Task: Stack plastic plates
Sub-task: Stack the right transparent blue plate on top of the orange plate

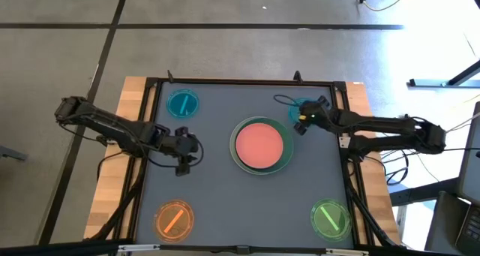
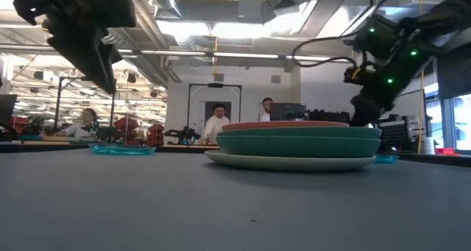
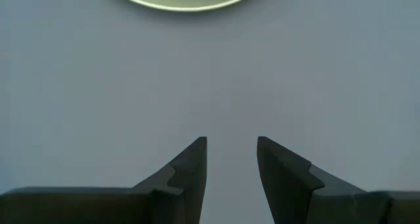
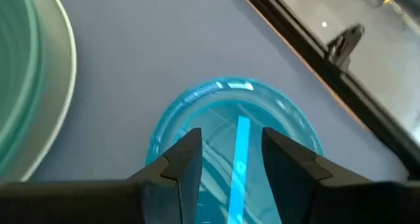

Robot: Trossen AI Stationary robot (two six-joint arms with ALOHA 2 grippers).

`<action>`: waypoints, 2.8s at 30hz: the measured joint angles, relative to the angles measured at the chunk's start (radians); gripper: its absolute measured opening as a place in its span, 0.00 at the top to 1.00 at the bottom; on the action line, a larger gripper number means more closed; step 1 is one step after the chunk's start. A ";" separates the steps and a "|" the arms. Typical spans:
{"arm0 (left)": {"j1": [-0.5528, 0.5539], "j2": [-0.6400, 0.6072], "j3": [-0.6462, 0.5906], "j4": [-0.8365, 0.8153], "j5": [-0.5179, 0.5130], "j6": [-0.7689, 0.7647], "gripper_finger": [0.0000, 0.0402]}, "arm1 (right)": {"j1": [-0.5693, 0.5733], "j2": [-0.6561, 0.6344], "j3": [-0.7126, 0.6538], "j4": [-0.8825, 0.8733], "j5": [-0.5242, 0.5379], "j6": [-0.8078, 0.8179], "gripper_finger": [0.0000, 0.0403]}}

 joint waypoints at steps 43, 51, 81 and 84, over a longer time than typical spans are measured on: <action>0.000 0.001 -0.024 0.082 -0.152 0.038 0.68 | -0.108 0.139 -0.071 0.077 -0.406 0.080 0.63; 0.000 0.001 -0.024 0.087 -0.158 0.038 0.68 | -0.108 0.198 -0.071 0.117 -0.363 0.040 0.63; 0.000 0.001 -0.024 0.087 -0.200 0.037 0.68 | -0.108 0.217 -0.011 0.133 -0.201 -0.091 0.99; 0.000 0.001 -0.024 0.087 -0.204 0.037 0.68 | -0.108 0.217 0.008 0.149 -0.199 -0.100 1.00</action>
